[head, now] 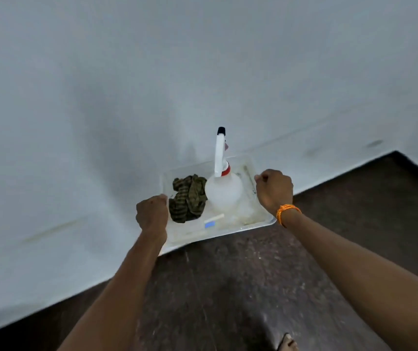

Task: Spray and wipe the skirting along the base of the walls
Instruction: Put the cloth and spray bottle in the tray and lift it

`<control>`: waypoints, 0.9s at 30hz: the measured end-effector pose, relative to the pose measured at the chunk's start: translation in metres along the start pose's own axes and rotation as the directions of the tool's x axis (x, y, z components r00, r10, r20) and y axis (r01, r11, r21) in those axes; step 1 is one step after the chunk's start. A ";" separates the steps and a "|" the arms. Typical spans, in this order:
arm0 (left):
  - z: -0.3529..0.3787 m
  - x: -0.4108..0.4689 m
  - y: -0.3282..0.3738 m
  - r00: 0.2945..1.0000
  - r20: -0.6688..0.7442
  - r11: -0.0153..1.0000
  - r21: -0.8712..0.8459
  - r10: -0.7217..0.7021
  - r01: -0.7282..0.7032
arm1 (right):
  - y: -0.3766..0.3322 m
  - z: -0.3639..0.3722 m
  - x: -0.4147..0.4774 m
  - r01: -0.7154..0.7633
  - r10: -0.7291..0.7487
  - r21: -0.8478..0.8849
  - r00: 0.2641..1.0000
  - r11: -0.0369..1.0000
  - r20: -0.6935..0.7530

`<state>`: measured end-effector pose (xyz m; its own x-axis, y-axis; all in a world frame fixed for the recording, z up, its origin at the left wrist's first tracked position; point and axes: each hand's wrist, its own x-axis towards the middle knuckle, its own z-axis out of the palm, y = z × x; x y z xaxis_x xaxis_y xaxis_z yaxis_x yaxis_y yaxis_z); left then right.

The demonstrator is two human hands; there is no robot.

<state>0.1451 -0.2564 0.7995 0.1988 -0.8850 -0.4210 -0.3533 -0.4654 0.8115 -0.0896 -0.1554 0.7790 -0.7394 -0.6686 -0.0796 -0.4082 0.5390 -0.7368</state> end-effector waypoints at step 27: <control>0.638 -0.270 0.195 0.509 0.816 0.834 0.060 0.275 -0.549 | 0.339 -0.433 0.148 -0.576 0.634 0.366 0.375 0.731 -0.676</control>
<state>-0.5607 -0.1159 0.8129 -0.7420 -0.5886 -0.3211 -0.4589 0.0968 0.8832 -0.5696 0.1499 0.8080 -0.8981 0.4377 -0.0433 0.3237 0.5913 -0.7387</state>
